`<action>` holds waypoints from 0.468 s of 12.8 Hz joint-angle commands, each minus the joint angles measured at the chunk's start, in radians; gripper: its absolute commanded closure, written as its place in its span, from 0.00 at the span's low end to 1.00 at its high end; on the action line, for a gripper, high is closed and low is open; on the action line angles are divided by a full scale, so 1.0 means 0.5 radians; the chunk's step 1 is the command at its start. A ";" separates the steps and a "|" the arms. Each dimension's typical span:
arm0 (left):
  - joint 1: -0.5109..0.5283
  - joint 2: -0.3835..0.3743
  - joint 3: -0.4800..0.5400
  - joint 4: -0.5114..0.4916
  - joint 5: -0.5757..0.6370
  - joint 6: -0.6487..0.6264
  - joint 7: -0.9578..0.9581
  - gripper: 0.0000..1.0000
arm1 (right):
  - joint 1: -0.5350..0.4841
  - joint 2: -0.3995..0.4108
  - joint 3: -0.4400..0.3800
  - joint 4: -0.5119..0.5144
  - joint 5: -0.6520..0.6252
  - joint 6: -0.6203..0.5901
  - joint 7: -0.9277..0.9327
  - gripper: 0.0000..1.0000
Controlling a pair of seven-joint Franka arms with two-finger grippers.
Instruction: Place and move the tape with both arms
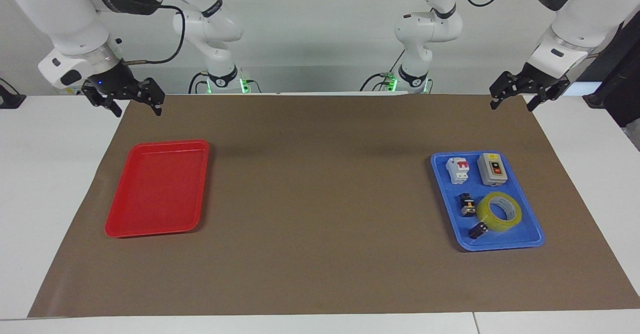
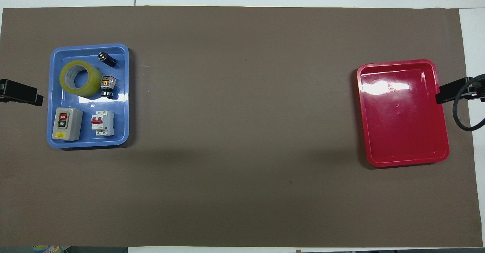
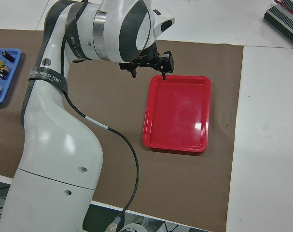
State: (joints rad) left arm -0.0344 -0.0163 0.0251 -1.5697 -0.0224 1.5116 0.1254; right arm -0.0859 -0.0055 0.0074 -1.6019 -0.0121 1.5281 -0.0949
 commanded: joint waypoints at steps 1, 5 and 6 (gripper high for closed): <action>0.007 -0.059 -0.004 -0.067 -0.017 0.011 -0.011 0.00 | -0.031 -0.026 0.010 -0.030 0.012 0.024 -0.077 0.00; 0.010 -0.056 -0.004 -0.064 -0.020 0.026 -0.015 0.00 | -0.034 -0.026 0.010 -0.027 0.015 0.024 -0.077 0.00; 0.010 -0.050 -0.001 -0.057 -0.017 0.023 -0.015 0.00 | -0.034 -0.026 0.010 -0.027 0.018 0.024 -0.077 0.00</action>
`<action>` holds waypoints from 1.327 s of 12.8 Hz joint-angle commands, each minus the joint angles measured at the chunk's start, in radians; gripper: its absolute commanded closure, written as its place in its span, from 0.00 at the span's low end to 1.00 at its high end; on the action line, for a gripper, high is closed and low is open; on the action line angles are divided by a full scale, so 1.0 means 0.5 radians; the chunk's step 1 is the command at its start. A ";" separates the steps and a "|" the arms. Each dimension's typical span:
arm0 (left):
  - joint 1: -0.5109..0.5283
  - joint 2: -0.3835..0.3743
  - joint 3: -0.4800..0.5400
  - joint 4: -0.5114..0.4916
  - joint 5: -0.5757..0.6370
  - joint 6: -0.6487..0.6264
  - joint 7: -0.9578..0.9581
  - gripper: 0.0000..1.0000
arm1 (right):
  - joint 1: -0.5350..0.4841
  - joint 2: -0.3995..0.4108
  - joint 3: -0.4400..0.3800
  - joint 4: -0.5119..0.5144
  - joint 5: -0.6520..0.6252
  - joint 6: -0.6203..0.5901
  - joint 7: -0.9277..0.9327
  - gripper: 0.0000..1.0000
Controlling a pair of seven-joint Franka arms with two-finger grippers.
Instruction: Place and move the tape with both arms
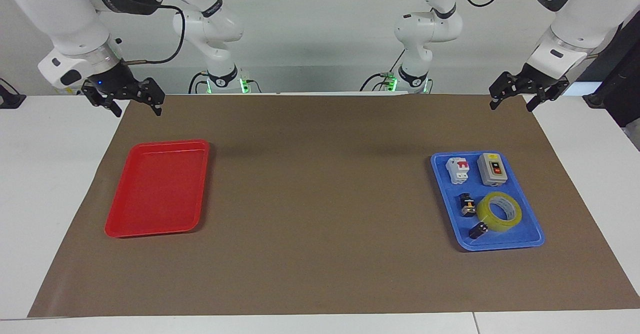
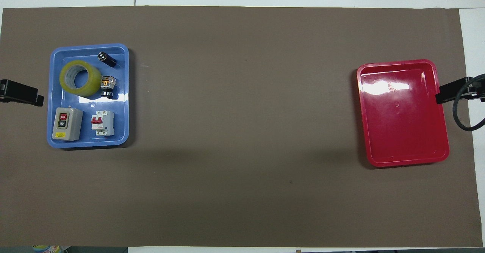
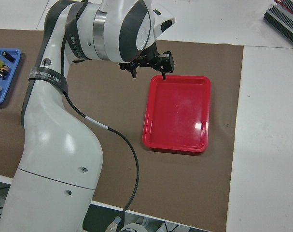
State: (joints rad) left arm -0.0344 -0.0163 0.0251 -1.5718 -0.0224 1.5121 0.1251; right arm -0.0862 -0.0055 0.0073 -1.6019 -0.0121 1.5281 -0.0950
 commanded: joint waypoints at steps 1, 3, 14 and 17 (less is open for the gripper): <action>0.010 -0.032 -0.004 -0.044 0.023 0.028 -0.014 0.00 | -0.030 -0.026 0.010 -0.027 0.018 0.024 -0.077 0.00; 0.020 0.020 -0.001 -0.044 0.042 0.083 -0.014 0.00 | -0.030 -0.026 0.010 -0.024 0.021 0.024 -0.077 0.00; 0.167 0.606 -0.004 -0.047 0.026 0.832 -0.017 0.00 | -0.033 -0.023 0.007 -0.021 0.030 0.033 -0.071 0.00; 0.228 0.674 -0.004 -0.135 0.026 1.019 -0.282 0.00 | -0.033 -0.020 0.007 -0.018 0.030 0.033 -0.071 0.00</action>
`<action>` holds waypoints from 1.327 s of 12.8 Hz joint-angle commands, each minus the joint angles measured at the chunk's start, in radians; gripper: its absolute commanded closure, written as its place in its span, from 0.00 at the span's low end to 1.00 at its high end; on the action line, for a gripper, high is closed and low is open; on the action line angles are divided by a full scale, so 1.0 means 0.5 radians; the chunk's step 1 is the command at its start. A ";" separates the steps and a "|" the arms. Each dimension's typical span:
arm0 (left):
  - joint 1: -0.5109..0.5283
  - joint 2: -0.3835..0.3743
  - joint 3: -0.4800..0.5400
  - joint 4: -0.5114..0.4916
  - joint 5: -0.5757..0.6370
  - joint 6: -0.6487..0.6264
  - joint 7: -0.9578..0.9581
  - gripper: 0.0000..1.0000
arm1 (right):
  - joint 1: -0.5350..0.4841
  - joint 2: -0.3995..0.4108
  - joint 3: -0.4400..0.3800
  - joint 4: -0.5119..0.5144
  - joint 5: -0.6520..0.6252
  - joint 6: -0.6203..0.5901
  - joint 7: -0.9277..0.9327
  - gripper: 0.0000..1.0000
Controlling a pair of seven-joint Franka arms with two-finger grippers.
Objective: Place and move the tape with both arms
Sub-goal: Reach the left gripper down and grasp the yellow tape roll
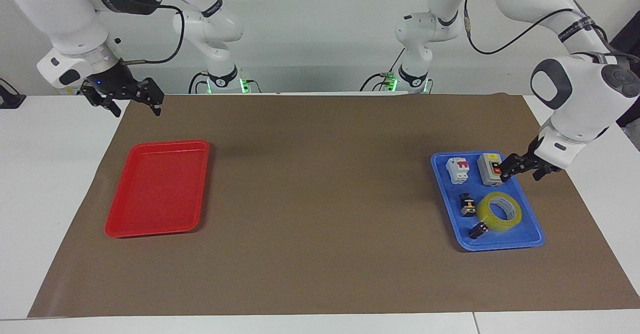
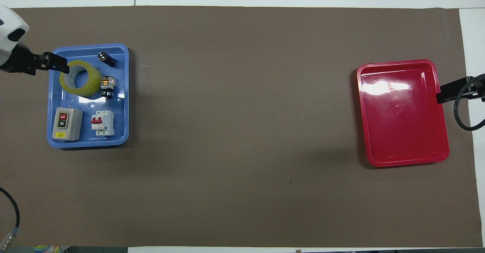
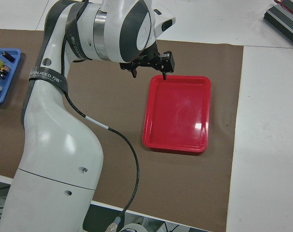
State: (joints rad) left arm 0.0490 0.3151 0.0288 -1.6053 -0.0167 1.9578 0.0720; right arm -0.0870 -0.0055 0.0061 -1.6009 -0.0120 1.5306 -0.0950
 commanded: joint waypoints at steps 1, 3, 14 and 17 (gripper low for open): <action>0.074 0.008 -0.012 -0.136 0.015 0.204 -0.263 0.00 | -0.035 -0.020 0.009 -0.020 0.030 0.028 -0.068 0.00; 0.138 0.038 -0.008 -0.176 0.018 0.260 -0.382 0.00 | -0.035 -0.020 0.009 -0.020 0.030 0.028 -0.068 0.00; 0.141 0.167 -0.008 -0.453 0.036 0.720 -0.711 0.00 | -0.025 -0.023 0.009 -0.020 0.030 0.028 -0.055 0.00; 0.148 0.161 -0.008 -0.532 0.036 0.861 -0.837 0.00 | -0.010 -0.023 0.009 -0.020 0.030 0.028 -0.052 0.00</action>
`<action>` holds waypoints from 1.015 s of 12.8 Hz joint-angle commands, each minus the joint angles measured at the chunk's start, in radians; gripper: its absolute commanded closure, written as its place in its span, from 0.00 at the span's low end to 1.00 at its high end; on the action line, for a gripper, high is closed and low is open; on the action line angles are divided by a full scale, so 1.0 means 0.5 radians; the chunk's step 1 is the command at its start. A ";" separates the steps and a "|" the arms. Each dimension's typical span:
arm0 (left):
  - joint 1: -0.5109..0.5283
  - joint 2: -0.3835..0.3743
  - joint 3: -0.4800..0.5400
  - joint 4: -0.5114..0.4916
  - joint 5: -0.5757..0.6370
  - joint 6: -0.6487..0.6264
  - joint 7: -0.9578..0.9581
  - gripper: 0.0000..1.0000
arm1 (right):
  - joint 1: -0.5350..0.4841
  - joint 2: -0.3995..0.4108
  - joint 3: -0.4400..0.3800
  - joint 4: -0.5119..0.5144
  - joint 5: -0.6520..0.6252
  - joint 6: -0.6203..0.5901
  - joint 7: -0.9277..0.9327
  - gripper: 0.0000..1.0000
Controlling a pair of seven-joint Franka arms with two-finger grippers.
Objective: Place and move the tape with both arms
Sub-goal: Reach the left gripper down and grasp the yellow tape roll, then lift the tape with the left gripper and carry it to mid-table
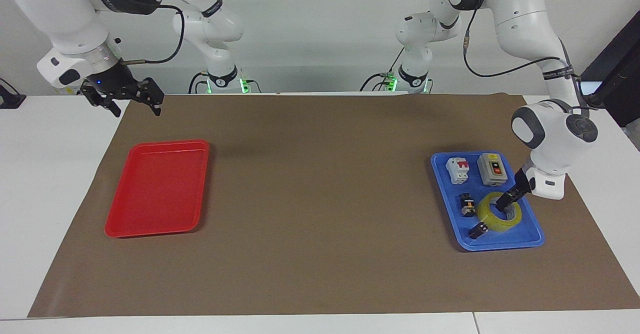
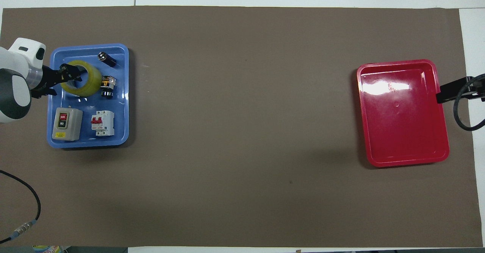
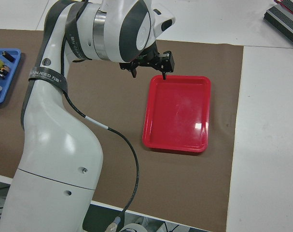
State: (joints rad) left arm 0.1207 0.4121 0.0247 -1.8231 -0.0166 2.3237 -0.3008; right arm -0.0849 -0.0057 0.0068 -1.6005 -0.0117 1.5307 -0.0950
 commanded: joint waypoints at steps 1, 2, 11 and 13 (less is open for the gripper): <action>-0.002 -0.039 0.000 -0.127 0.036 0.157 -0.089 0.00 | -0.014 -0.022 0.008 -0.020 0.029 0.028 -0.052 0.00; -0.005 -0.042 -0.003 -0.149 0.036 0.172 -0.089 0.00 | -0.017 -0.022 0.008 -0.020 0.029 0.028 -0.055 0.00; 0.047 -0.112 -0.003 -0.076 0.036 0.175 0.216 1.00 | -0.014 -0.025 0.011 -0.020 0.029 0.025 -0.055 0.00; 0.056 -0.185 -0.003 -0.002 0.036 0.111 0.545 1.00 | -0.014 -0.025 0.011 -0.020 0.029 0.025 -0.055 0.00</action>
State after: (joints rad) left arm 0.1374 0.3738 0.0259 -1.8398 -0.0139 2.3996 -0.1394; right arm -0.0845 -0.0061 0.0084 -1.6000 -0.0116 1.5307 -0.0950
